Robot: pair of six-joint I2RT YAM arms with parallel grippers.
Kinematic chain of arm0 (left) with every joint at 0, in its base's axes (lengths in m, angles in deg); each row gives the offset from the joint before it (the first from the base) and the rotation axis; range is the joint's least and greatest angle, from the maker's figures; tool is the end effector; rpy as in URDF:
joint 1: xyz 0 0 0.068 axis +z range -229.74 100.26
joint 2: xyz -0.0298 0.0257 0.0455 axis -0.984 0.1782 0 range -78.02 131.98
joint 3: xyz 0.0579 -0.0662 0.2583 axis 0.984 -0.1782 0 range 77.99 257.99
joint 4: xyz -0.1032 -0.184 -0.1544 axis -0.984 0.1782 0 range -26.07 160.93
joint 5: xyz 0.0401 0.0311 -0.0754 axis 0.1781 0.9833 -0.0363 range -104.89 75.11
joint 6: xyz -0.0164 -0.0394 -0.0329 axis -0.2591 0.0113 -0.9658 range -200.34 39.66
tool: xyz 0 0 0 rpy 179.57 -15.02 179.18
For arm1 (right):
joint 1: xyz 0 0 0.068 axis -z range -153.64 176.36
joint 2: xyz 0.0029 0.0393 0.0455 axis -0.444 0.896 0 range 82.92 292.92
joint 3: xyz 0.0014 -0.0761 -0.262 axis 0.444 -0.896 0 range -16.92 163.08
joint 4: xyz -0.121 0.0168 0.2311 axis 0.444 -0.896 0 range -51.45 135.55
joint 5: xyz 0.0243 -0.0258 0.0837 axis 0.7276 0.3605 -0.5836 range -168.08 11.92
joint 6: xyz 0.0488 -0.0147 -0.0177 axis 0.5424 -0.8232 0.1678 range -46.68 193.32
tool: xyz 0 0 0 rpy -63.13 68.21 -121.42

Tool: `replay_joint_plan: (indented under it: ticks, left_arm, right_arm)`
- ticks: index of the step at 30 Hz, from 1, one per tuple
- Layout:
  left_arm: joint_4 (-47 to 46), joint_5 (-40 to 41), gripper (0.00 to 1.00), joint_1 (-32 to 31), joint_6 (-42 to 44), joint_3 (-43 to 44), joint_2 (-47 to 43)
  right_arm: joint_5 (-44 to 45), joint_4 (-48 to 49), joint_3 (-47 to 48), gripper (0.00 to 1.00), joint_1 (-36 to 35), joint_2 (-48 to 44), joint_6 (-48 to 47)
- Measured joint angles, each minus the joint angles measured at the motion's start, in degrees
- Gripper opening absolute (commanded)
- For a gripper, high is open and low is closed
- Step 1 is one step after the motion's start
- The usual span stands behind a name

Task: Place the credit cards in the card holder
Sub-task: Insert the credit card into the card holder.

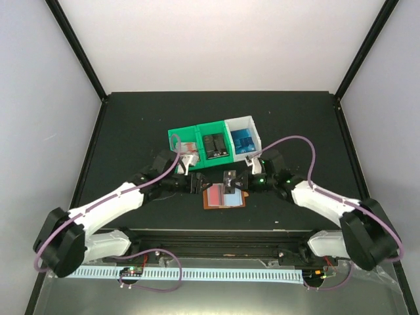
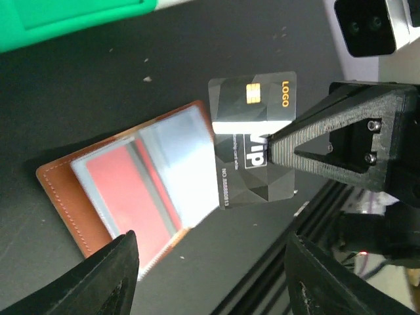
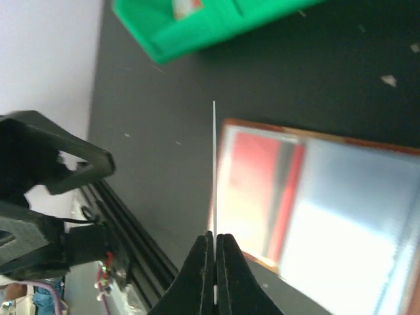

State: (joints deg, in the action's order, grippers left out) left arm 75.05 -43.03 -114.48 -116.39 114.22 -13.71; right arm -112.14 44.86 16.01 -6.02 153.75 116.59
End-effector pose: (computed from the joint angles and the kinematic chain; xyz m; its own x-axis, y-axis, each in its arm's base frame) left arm 0.1806 -0.1458 0.2225 -0.8923 -0.0127 -0.4512 0.3435 0.6293 -0.6971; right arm 0.1957 0.1477 0.1951 -0.9410 0.0756 -0.3299 -0.2314 0.5676 0.7901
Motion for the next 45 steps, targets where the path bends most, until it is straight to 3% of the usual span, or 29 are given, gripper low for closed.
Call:
replay_joint_plan:
  ticks: [7, 15, 26, 45]
  left_arm:
    - [-3.3, 1.46, 0.32, -1.05, -1.22, -0.11, 10.67]
    - [-5.57, 1.6, 0.15, -1.75, -2.23, -0.17, 18.56]
    - [-5.49, 5.14, 0.09, -2.27, -2.56, -2.19, 21.18]
    - [-6.25, 10.86, 0.13, -5.05, -2.99, -2.58, 21.94]
  right_arm:
    - [-0.83, -2.08, 0.17, 0.01, 0.0, 9.64, -2.32]
    - [-1.51, -0.2, 0.85, 0.01, -0.02, 16.46, -2.91]
    - [-4.61, 5.53, 1.11, 0.01, -0.15, 20.28, -1.22]
    - [-5.49, 14.25, -0.98, 0.01, -1.03, 24.46, 9.77]
